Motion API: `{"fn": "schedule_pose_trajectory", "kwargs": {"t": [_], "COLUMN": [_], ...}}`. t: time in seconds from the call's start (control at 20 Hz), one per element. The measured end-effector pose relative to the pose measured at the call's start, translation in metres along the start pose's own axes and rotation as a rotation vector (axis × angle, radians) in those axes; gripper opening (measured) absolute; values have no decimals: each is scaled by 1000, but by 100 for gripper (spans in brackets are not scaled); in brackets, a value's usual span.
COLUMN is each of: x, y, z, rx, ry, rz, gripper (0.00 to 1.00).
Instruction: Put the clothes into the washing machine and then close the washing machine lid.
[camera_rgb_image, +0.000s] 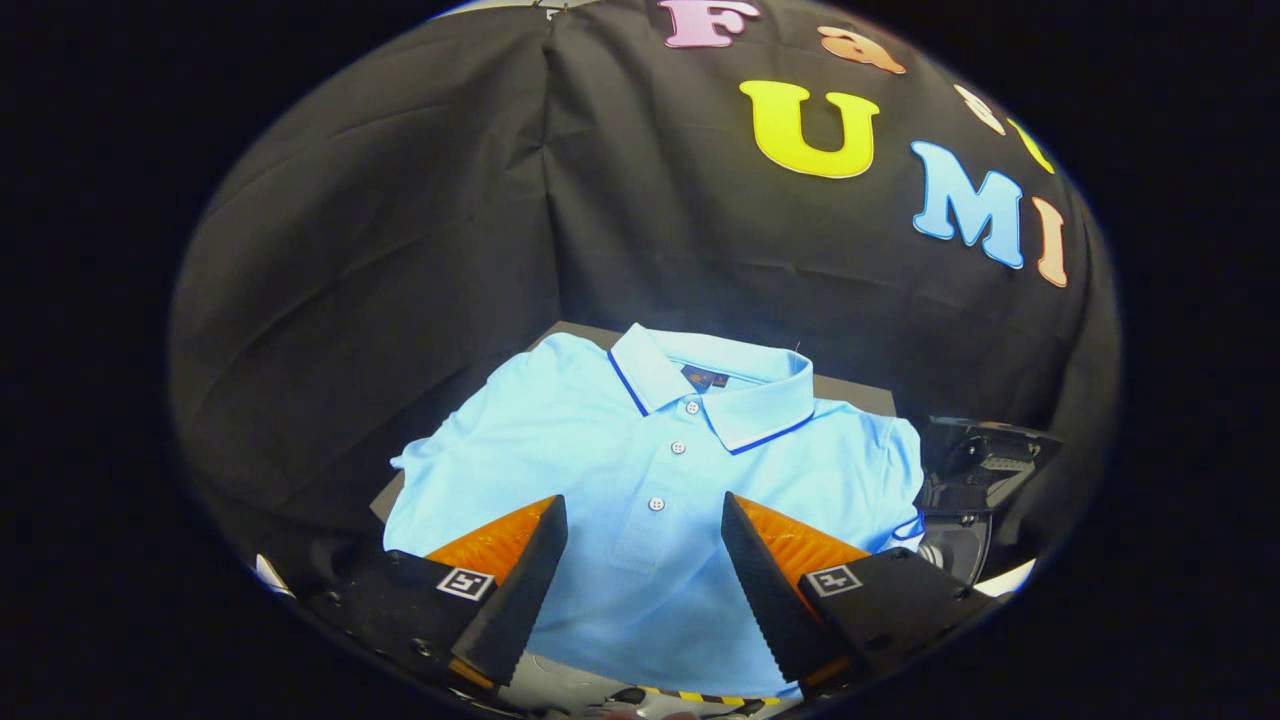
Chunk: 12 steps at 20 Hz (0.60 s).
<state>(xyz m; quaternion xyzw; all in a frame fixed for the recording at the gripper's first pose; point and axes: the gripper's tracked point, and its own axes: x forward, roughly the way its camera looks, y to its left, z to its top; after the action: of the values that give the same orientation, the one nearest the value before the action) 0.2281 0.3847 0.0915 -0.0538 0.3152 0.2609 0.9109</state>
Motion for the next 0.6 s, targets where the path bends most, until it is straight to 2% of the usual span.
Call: {"fn": "schedule_pose_trajectory", "kwargs": {"t": [0.35, 0.6], "x": [21, 21], "y": [-1, -1], "z": [-27, -24], "rx": [-44, -51], "ry": [55, -2], "rz": [-26, -3], "gripper": [97, 98]}}
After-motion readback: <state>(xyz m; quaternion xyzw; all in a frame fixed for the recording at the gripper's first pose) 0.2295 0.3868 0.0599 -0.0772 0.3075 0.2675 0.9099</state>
